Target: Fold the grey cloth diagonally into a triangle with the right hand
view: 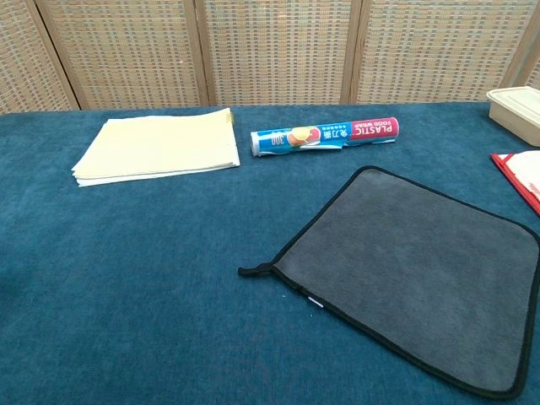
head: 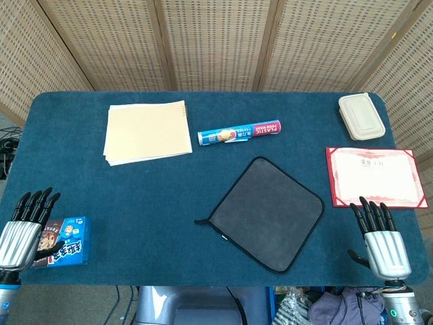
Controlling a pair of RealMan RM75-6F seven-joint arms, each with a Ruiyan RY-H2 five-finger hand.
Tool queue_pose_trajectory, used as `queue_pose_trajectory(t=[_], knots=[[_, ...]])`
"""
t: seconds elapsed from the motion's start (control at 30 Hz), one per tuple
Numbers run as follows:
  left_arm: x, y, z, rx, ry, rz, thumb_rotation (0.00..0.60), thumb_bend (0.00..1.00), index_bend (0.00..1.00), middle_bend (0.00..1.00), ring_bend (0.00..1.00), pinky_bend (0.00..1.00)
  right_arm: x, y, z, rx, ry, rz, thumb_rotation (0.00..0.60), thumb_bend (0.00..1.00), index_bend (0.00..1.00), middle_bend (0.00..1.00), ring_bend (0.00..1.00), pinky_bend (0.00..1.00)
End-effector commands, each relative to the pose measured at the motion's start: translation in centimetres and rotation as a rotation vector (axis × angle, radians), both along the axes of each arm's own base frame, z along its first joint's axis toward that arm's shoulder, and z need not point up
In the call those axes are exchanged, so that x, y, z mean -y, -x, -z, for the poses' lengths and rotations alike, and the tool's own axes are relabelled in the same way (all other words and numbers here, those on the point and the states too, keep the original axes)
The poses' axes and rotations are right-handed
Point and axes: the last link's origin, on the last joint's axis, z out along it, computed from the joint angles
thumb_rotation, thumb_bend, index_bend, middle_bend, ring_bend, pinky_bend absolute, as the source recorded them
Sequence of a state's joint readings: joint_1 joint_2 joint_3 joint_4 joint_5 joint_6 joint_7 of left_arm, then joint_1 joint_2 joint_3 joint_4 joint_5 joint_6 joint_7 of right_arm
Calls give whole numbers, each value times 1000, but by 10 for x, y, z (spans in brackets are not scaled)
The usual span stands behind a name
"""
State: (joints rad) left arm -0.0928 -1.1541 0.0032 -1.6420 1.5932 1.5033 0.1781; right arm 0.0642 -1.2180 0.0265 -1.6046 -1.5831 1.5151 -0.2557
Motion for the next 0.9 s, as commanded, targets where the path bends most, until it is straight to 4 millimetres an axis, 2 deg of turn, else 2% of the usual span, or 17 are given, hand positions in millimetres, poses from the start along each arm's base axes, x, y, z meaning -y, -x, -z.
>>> queue_pose_trajectory(t=[0.03, 0.9], knots=[[0, 0, 0, 1, 0, 0, 600, 119, 0, 0, 0, 0, 0, 0, 0, -1, -2, 1, 600, 71, 0, 0, 0, 0], [1, -3, -1, 11, 0, 9, 600, 119, 0, 0, 0, 0, -6, -6, 1, 3, 10, -25, 600, 72, 0, 0, 0, 0]])
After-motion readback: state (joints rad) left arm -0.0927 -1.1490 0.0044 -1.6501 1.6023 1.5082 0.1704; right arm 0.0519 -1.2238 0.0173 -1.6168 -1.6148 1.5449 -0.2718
